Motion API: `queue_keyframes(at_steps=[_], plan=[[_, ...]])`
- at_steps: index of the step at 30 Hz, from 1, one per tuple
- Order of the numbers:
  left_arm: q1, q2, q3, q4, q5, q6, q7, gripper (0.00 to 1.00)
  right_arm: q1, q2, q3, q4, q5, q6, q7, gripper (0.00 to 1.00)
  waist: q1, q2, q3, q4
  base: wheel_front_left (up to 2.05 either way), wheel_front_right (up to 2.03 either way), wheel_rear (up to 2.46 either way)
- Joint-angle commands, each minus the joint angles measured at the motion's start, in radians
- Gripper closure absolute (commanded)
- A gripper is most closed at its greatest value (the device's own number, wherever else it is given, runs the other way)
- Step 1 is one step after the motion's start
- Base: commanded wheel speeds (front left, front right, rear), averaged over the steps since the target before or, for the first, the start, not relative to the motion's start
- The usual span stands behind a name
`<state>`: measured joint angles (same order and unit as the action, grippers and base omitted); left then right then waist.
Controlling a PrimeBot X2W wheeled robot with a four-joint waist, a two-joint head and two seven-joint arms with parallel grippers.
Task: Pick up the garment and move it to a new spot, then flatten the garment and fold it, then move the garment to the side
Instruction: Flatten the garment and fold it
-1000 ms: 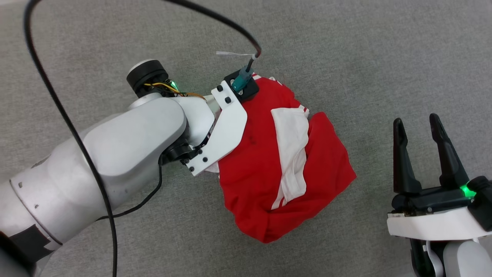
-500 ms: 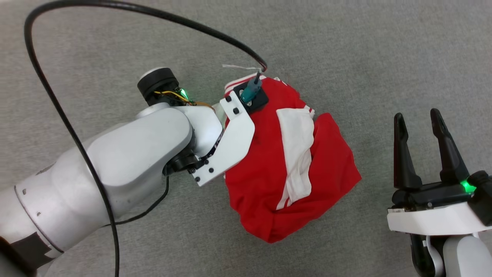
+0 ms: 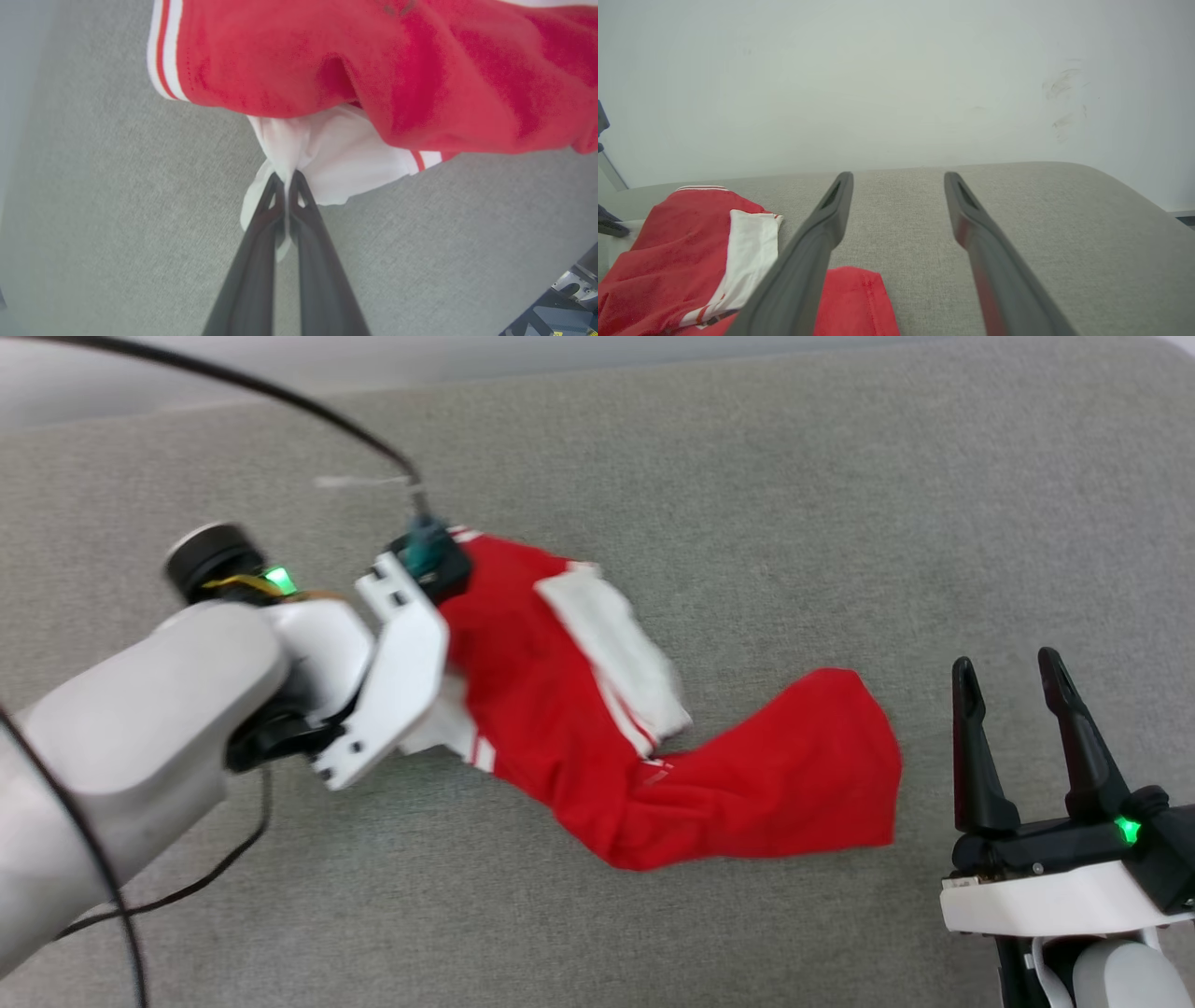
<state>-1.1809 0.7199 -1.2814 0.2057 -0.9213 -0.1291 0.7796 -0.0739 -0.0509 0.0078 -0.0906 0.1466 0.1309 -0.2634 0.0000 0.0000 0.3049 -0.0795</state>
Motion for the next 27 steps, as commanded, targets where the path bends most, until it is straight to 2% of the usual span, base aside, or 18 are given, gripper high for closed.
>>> queue_keyframes(at_steps=[1, 6, 12, 13, 14, 19, 24, 27], plan=[[0.029, 0.029, 0.001, 0.007, -0.001, 0.000, -0.009, 1.00, 0.011, 0.001, -0.002, 0.003, -0.006, 0.000, -0.002, 0.00, 0.0000, 0.0000, -0.019, 0.019, 0.00, 0.00, 0.00], [0.114, 0.110, 0.001, 0.041, -0.034, 0.000, -0.043, 1.00, 0.024, 0.001, -0.002, 0.009, -0.002, 0.000, -0.002, 0.00, 0.0000, 0.0000, -0.031, 0.030, 0.00, 0.00, 0.00], [0.218, 0.100, 0.003, 0.134, -0.086, 0.000, -0.107, 1.00, 0.030, 0.001, -0.002, 0.016, -0.006, 0.000, -0.002, 0.00, 0.0000, 0.0000, -0.041, 0.038, 0.00, 0.00, 0.00], [0.225, 0.093, 0.005, 0.154, -0.089, 0.000, -0.127, 0.36, 0.031, 0.001, -0.004, 0.017, -0.005, 0.000, -0.002, 0.00, 0.0000, 0.0000, -0.045, 0.039, 0.00, 0.00, 0.00], [0.226, 0.089, 0.004, 0.170, -0.086, 0.000, -0.143, 0.00, 0.033, 0.001, -0.005, 0.018, -0.006, 0.000, -0.002, 0.00, 0.0000, 0.0000, -0.049, 0.041, 0.00, 0.00, 0.00], [0.162, 0.104, 0.004, 0.176, -0.057, 0.000, -0.183, 0.00, 0.042, 0.001, -0.013, 0.018, -0.011, 0.000, -0.002, 0.00, 0.0000, 0.0000, -0.071, 0.053, 0.00, 0.00, 0.00], [0.075, 0.133, 0.004, 0.113, -0.067, 0.000, -0.162, 0.00, 0.055, 0.001, -0.017, 0.020, -0.007, 0.000, -0.002, 0.00, 0.0000, 0.0000, -0.090, 0.062, 0.00, 0.00, 0.00], [0.013, 0.126, 0.019, 0.077, -0.070, 0.000, -0.170, 0.00, 0.059, 0.001, -0.015, 0.017, -0.005, 0.000, -0.002, 0.00, 0.0000, 0.0000, -0.093, 0.066, 0.00, 0.00, 0.00]])
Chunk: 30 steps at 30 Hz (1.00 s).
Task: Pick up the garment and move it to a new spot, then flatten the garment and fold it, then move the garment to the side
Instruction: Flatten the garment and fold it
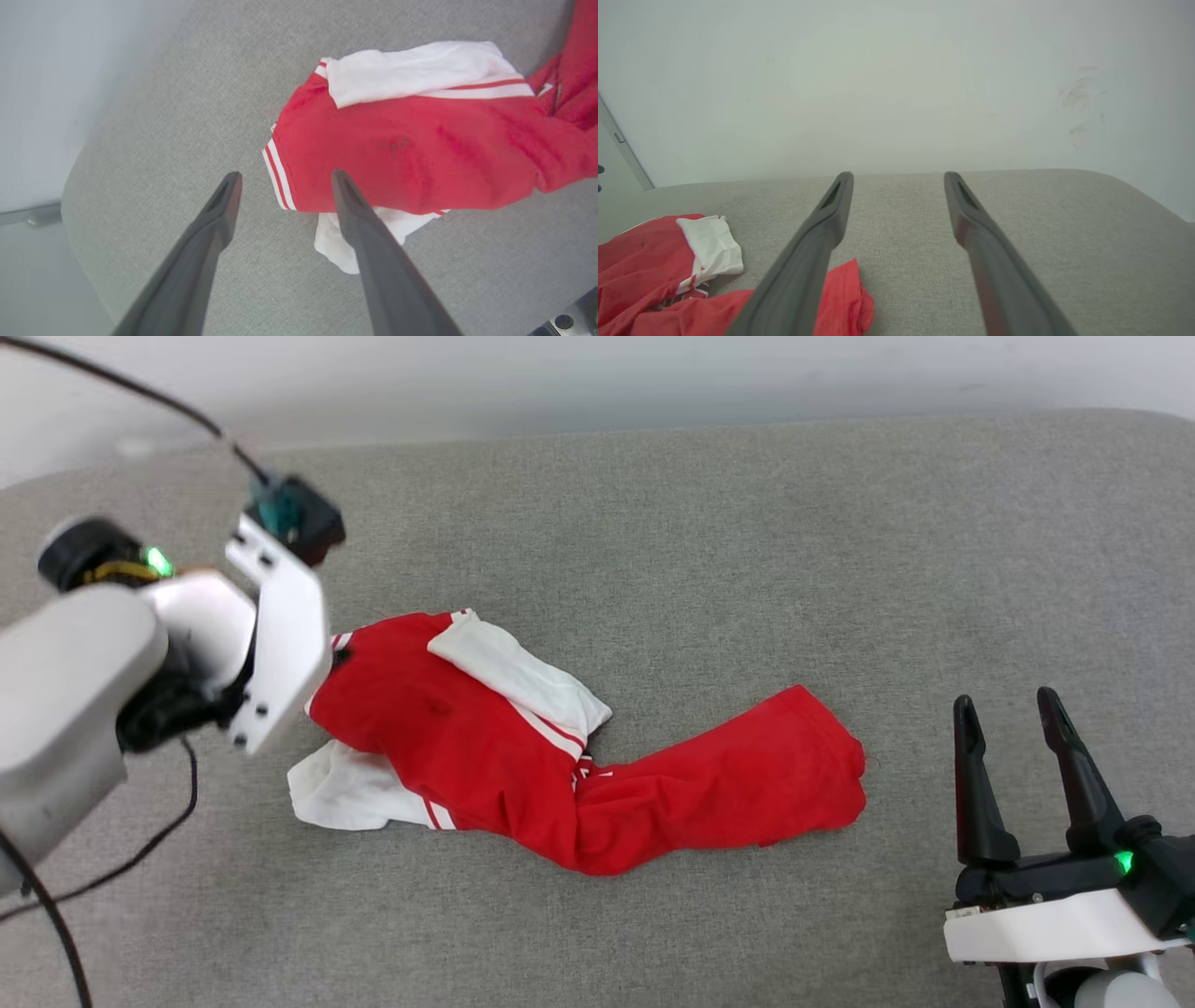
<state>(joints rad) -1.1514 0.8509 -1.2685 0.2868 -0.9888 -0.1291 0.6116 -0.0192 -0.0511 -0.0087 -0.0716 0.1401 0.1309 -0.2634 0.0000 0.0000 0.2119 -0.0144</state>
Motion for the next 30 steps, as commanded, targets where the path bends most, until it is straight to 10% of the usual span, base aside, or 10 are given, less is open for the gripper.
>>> queue_keyframes(at_steps=[1, 16, 30], plan=[[-0.035, -0.016, 0.007, -0.014, -0.004, 0.000, 0.001, 0.00, 0.004, 0.001, 0.002, -0.003, 0.001, 0.000, -0.002, 0.00, 0.0000, 0.0000, 0.001, 0.001, 0.00, 0.00, 0.00], [-0.158, -0.198, -0.012, -0.032, 0.047, 0.000, 0.177, 0.00, -0.069, 0.002, 0.014, -0.035, 0.008, 0.000, -0.002, 0.00, 0.0000, 0.0000, 0.133, -0.083, 0.00, 0.00, 0.00], [-0.021, -0.223, -0.019, -0.062, 0.184, 0.000, 0.365, 0.00, -0.131, 0.002, 0.023, -0.045, 0.024, 0.000, -0.002, 0.00, 0.0000, 0.0000, 0.258, -0.137, 0.00, 0.00, 0.00]])
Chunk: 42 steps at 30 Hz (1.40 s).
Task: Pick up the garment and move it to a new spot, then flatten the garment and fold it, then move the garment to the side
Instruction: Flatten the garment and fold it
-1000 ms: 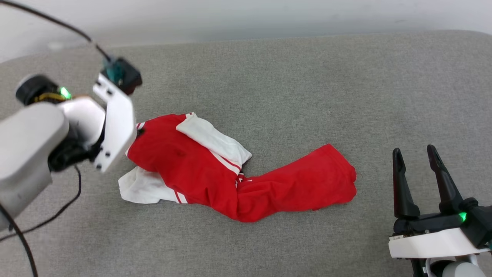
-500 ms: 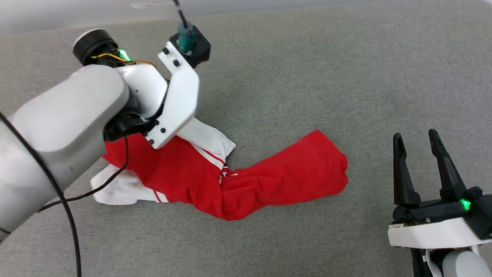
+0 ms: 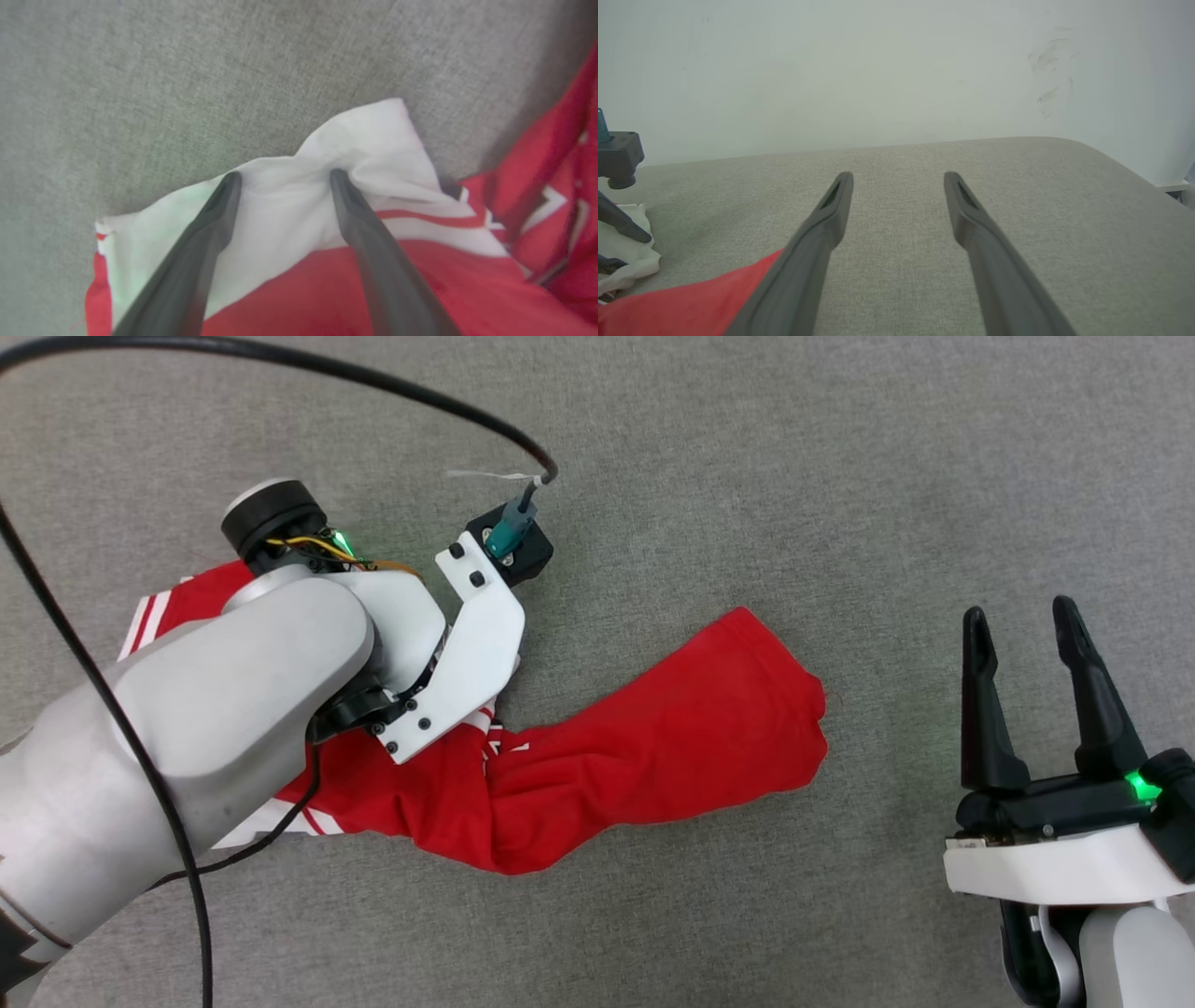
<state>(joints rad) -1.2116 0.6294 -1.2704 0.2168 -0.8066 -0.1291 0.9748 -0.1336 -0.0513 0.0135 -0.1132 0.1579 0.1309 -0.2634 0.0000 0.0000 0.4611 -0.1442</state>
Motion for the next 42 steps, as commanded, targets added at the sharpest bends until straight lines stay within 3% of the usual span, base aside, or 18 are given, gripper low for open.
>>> queue_keyframes(at_steps=[1, 2, 3, 4, 16, 20, 24, 30, 33, 39, 42], plan=[[0.054, -0.001, -0.020, 0.006, 0.006, 0.000, 0.008, 0.00, -0.016, 0.002, 0.001, -0.003, 0.007, 0.000, -0.002, 0.00, 0.0000, 0.0000, 0.012, -0.008, 0.00, 0.00, 0.00], [0.065, -0.001, -0.023, 0.006, 0.008, 0.000, 0.011, 0.05, -0.015, 0.002, -0.001, -0.002, 0.007, 0.000, -0.002, 0.00, 0.0000, 0.0000, 0.014, -0.008, 0.00, 0.00, 0.00], [0.068, -0.001, -0.025, 0.007, 0.005, 0.000, 0.002, 0.77, -0.014, 0.002, -0.004, -0.001, 0.007, 0.000, -0.002, 0.00, 0.0000, 0.0000, 0.014, -0.007, 0.00, 0.00, 0.00], [0.066, -0.004, -0.025, 0.009, 0.001, 0.000, -0.008, 1.00, -0.014, 0.002, -0.006, 0.000, 0.006, 0.000, -0.002, 0.00, 0.0000, 0.0000, 0.013, -0.005, 0.00, 0.00, 0.00], [-0.127, -0.021, -0.010, -0.078, 0.023, 0.000, -0.249, 1.00, -0.004, 0.002, 0.001, 0.005, -0.009, 0.000, -0.002, 0.00, 0.0000, 0.0000, -0.047, 0.004, 0.00, 0.00, 0.00], [-0.198, -0.062, -0.010, -0.063, 0.038, 0.000, -0.375, 1.00, -0.013, 0.002, -0.001, -0.002, 0.002, 0.000, -0.002, 0.00, 0.0000, 0.0000, -0.032, -0.019, 0.00, 0.00, 0.00], [-0.207, -0.150, -0.011, -0.008, 0.065, 0.000, -0.468, 1.00, -0.019, 0.002, -0.005, -0.007, 0.008, 0.000, -0.002, 0.00, 0.0000, 0.0000, -0.005, -0.047, 0.00, 0.00, 0.00], [-0.132, -0.271, -0.010, 0.069, 0.123, 0.000, -0.510, 1.00, -0.037, 0.002, -0.013, -0.013, 0.018, 0.000, -0.002, 0.00, 0.0000, 0.0000, 0.043, -0.087, 0.00, 0.00, 0.00], [-0.071, -0.310, -0.010, 0.089, 0.170, 0.000, -0.464, 1.00, -0.041, 0.002, -0.012, -0.013, 0.023, 0.000, -0.002, 0.00, 0.0000, 0.0000, 0.064, -0.103, 0.00, 0.00, 0.00], [0.054, -0.321, -0.015, 0.102, 0.225, -0.001, -0.365, 1.00, -0.057, 0.002, -0.010, -0.012, 0.034, 0.000, -0.002, 0.00, 0.0000, 0.0000, 0.084, -0.125, 0.00, 0.00, 0.00], [0.072, -0.312, -0.023, 0.127, 0.178, -0.004, -0.377, 1.00, -0.055, 0.002, -0.015, -0.011, 0.032, 0.000, -0.002, 0.00, 0.0000, 0.0000, 0.079, -0.123, 0.00, 0.00, 0.00]])
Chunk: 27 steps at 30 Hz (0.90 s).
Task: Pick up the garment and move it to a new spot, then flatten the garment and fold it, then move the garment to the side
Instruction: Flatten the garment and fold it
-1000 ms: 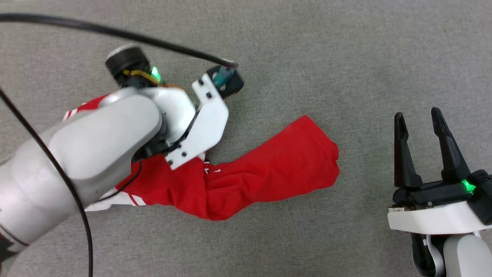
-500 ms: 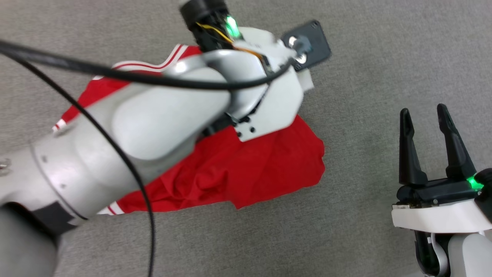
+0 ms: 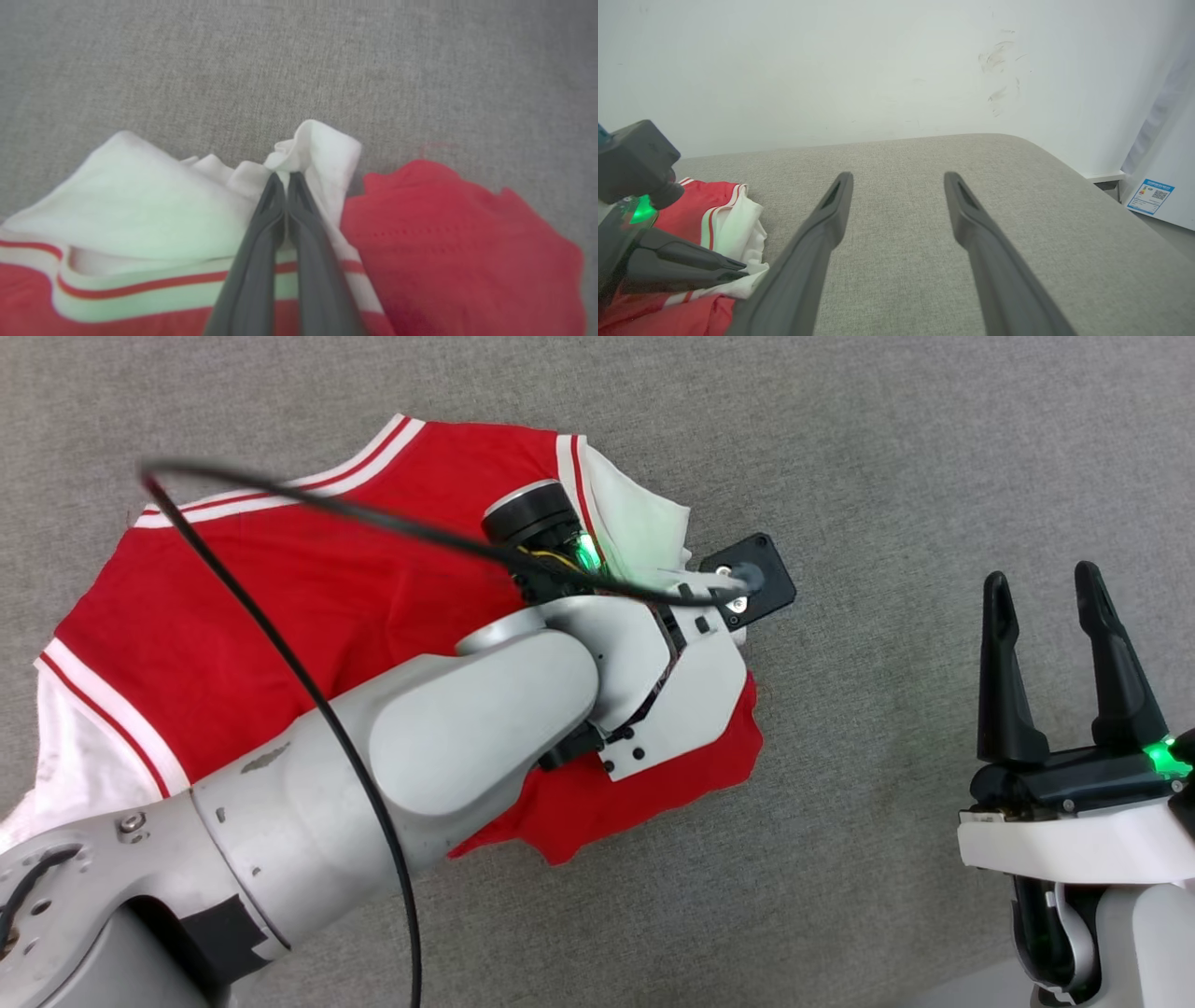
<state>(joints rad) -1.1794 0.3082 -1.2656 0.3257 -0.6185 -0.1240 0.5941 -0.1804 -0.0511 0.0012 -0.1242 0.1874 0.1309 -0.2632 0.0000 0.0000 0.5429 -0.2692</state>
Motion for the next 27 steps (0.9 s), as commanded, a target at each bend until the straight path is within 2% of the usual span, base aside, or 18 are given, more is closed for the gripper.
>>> queue_keyframes(at_steps=[1, 2, 3, 8, 12, 14, 17, 19, 23, 26, 27], plan=[[0.019, 0.009, -0.026, 0.026, -0.008, -0.008, -0.021, 0.99, -0.006, 0.002, -0.006, 0.001, 0.000, 0.000, -0.002, 0.00, 0.0000, 0.0000, -0.008, 0.007, 0.00, 0.00, 0.00], [0.003, 0.009, -0.021, 0.029, -0.005, -0.006, -0.046, 0.73, -0.003, 0.002, -0.008, 0.002, -0.002, 0.000, -0.002, 0.00, 0.0000, 0.0000, -0.014, 0.012, 0.00, 0.00, 0.00], [-0.004, 0.008, -0.019, 0.033, -0.017, -0.005, -0.068, 0.00, 0.000, 0.002, -0.007, 0.004, -0.005, 0.000, -0.002, 0.00, 0.0000, 0.0000, -0.022, 0.017, 0.00, 0.00, 0.00], [-0.073, 0.011, -0.014, 0.018, -0.073, -0.005, -0.259, 0.00, 0.021, 0.001, -0.009, 0.012, -0.016, 0.000, -0.002, 0.00, 0.0000, 0.0000, -0.079, 0.052, 0.00, 0.00, 0.00], [-0.099, 0.037, 0.015, 0.073, -0.087, -0.005, -0.498, 0.00, 0.044, 0.001, -0.010, 0.018, -0.029, 0.000, -0.002, 0.00, 0.0000, 0.0000, -0.144, 0.084, 0.00, 0.00, 0.00], [-0.077, 0.051, 0.041, 0.105, -0.072, 0.017, -0.602, 0.00, 0.055, 0.001, -0.015, 0.018, -0.037, 0.000, -0.002, 0.00, 0.0000, 0.0000, -0.174, 0.100, 0.00, 0.00, 0.00], [-0.025, 0.077, 0.080, 0.123, -0.061, 0.075, -0.738, 0.00, 0.064, 0.002, -0.025, 0.022, -0.058, 0.000, -0.002, 0.00, 0.0000, 0.0000, -0.216, 0.125, 0.00, 0.00, 0.00], [0.017, 0.110, 0.117, 0.125, -0.056, 0.131, -0.812, 0.00, 0.060, 0.001, -0.040, 0.024, -0.068, 0.000, -0.002, 0.00, 0.0000, 0.0000, -0.240, 0.142, 0.00, 0.00, 0.00], [0.127, 0.175, 0.196, 0.098, -0.031, 0.260, -0.856, 0.00, 0.020, 0.002, -0.071, 0.017, -0.088, 0.000, -0.002, 0.00, 0.0000, 0.0000, -0.274, 0.177, 0.00, 0.00, 0.00], [0.218, 0.229, 0.284, 0.029, 0.011, 0.355, -0.860, 0.00, -0.016, 0.002, -0.082, 0.024, -0.107, 0.000, -0.002, 0.00, 0.0000, 0.0000, -0.291, 0.204, 0.00, 0.00, 0.00], [0.218, 0.229, 0.284, 0.029, 0.011, 0.355, -0.860, 0.00, -0.016, 0.002, -0.082, 0.024, -0.107, 0.000, -0.002, 0.00, 0.0000, 0.0000, -0.291, 0.204, 0.00, 0.00, 0.00]])
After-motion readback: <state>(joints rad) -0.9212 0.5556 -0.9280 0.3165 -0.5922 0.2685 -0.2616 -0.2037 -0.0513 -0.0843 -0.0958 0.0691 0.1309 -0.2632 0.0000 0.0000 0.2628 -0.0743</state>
